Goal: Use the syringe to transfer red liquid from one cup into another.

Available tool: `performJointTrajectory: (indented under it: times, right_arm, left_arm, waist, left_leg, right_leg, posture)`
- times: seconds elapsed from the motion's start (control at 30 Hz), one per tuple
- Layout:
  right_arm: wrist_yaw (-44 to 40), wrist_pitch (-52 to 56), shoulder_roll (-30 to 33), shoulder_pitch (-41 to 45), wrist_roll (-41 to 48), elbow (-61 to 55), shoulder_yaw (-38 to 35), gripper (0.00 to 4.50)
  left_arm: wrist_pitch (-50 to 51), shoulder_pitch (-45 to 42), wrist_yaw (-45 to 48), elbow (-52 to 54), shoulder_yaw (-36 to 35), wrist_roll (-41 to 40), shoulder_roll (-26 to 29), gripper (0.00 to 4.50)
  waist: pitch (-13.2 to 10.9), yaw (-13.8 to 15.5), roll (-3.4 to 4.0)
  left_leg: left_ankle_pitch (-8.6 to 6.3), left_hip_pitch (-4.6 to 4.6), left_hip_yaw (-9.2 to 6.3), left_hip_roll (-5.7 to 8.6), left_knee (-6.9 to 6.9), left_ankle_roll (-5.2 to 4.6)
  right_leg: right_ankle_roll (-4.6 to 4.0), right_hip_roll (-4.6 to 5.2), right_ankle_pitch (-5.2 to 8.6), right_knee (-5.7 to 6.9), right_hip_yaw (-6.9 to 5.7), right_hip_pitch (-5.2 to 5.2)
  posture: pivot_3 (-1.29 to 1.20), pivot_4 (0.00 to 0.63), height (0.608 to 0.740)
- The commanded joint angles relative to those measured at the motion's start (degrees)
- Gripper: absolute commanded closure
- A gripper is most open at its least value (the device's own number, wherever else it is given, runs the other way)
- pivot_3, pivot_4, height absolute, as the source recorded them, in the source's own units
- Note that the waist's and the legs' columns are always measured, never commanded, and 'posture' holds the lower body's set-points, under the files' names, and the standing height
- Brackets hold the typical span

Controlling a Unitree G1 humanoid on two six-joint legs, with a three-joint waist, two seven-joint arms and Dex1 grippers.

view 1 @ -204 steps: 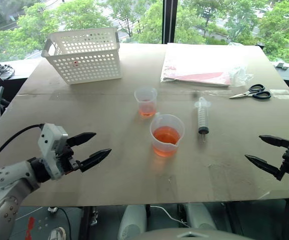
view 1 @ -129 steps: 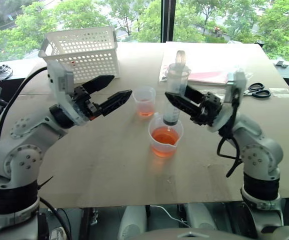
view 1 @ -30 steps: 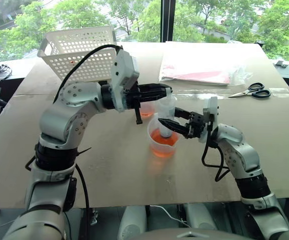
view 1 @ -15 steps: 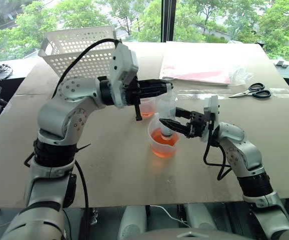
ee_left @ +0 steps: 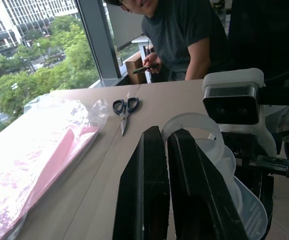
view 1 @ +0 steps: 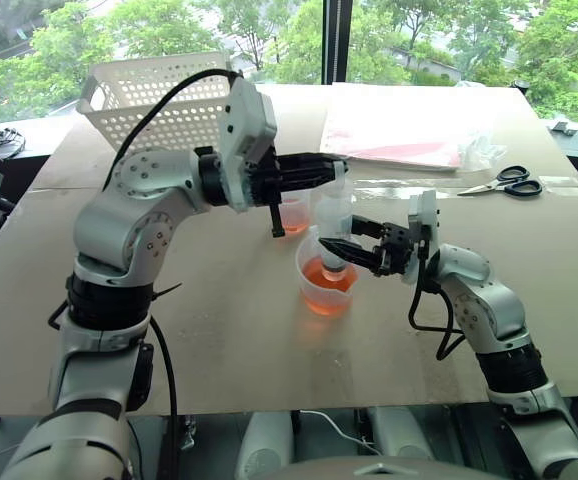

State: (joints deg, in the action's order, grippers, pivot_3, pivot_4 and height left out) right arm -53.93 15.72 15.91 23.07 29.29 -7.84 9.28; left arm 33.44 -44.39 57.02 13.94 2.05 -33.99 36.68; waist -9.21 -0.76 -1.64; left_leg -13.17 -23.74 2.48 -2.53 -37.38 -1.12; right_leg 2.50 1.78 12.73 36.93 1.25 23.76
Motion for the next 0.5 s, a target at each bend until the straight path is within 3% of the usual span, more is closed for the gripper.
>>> performJointTrajectory:
  times: [0.03, 0.1, 0.13, 0.23, 0.37, 0.5]
  right_arm:
    - [-4.11, -0.11, -0.25, 0.09, -0.11, -1.64, 4.01, 3.06]
    - [-3.35, 0.67, -0.50, 0.34, 0.51, -1.94, 3.41, 3.06]
    - [-3.04, 1.00, -0.49, 0.43, 0.70, -2.27, 3.17, 3.06]
    - [-2.02, 2.56, -0.41, 0.51, 1.68, -3.73, 2.35, 3.06]
    - [-0.47, 6.66, 0.31, 1.02, 4.37, -7.10, 0.87, 3.06]
    - [0.89, 8.94, 0.64, 1.64, 5.14, -8.47, 0.01, 3.06]
  left_arm:
    - [-1.25, -2.05, -3.49, -0.22, -4.76, 0.55, 0.53, 4.50]
    - [0.07, -0.70, -2.81, 0.64, -5.30, -1.20, 0.73, 4.50]
    - [1.15, 0.06, -2.78, 1.28, -6.03, -2.46, 0.87, 4.19]
    - [4.68, 1.77, -4.38, 2.72, -8.59, -5.01, 1.73, 3.14]
    - [15.19, 7.16, -5.07, 5.84, -15.46, -14.31, 6.70, 1.28]
    - [20.84, 13.21, -6.72, 9.45, -20.19, -20.70, 9.92, 1.24]
  waist:
    - [0.00, 0.00, 0.00]
    - [0.00, 0.00, 0.00]
    - [0.00, -0.05, 0.00]
    - [0.00, -0.17, 0.00]
    - [0.00, -0.23, 0.00]
    - [-0.01, -0.18, -0.01]
  left_leg:
    - [0.00, 0.00, 0.00, 0.00, 0.00, 0.00]
    - [0.00, 0.00, 0.00, 0.00, 0.00, 0.00]
    - [0.00, 0.00, 0.00, 0.00, 0.00, 0.00]
    - [0.00, 0.00, -0.02, -0.01, 0.00, 0.00]
    - [0.00, -0.01, -0.06, -0.03, 0.00, 0.00]
    - [0.00, 0.01, -0.12, -0.07, 0.02, 0.00]
  right_leg:
    - [0.00, 0.00, 0.00, 0.00, 0.00, 0.00]
    - [0.00, 0.00, 0.00, 0.00, 0.00, 0.00]
    - [0.00, 0.00, 0.00, 0.00, 0.00, 0.00]
    - [0.00, 0.00, 0.00, 0.00, 0.00, 0.01]
    - [0.00, 0.00, 0.00, 0.01, -0.02, 0.01]
    - [0.00, 0.02, 0.00, 0.02, -0.06, 0.03]
  posture:
    - [0.00, 0.150, 0.740]
    - [0.00, 0.150, 0.740]
    - [0.00, 0.150, 0.740]
    - [0.00, 0.150, 0.740]
    - [0.00, 0.150, 0.740]
    - [0.00, 0.150, 0.740]
